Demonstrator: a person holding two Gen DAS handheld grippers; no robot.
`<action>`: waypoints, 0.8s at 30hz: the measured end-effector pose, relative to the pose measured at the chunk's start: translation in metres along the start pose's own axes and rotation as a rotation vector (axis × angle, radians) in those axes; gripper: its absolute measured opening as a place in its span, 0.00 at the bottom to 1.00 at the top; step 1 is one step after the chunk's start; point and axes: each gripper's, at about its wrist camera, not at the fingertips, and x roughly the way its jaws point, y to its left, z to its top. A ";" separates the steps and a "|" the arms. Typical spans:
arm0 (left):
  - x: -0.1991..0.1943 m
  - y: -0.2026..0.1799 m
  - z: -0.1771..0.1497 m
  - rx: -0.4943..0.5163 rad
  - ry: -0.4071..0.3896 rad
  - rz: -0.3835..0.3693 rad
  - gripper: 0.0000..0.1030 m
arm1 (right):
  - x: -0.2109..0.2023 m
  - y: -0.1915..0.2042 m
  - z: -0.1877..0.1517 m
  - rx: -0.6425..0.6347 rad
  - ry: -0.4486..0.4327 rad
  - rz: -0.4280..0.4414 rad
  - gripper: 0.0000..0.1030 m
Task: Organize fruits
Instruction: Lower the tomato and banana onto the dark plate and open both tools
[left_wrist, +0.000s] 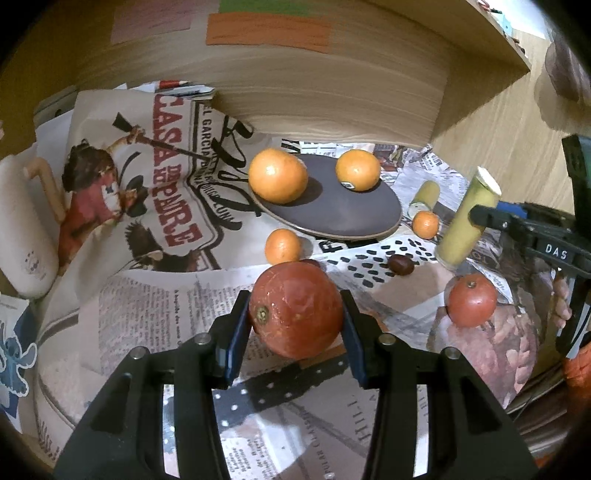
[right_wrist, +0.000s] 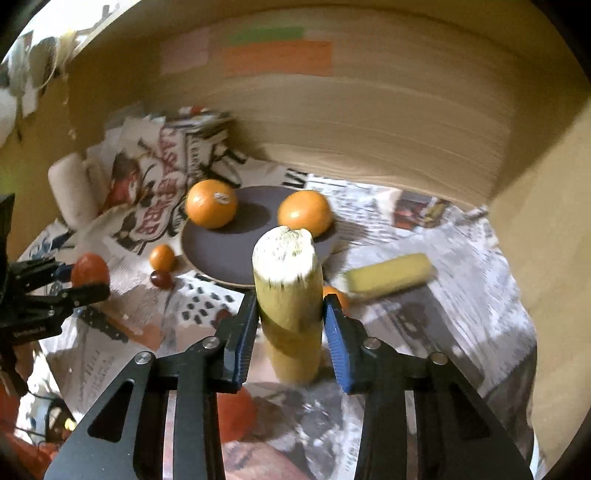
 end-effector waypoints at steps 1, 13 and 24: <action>0.001 -0.002 0.001 0.005 0.001 -0.002 0.45 | 0.000 -0.004 -0.003 0.017 0.001 0.007 0.32; 0.001 -0.018 0.016 0.027 -0.012 -0.001 0.45 | 0.000 -0.009 -0.005 0.040 -0.036 0.026 0.32; 0.026 -0.017 0.064 0.050 -0.028 0.015 0.45 | -0.003 -0.011 0.030 0.004 -0.079 0.009 0.32</action>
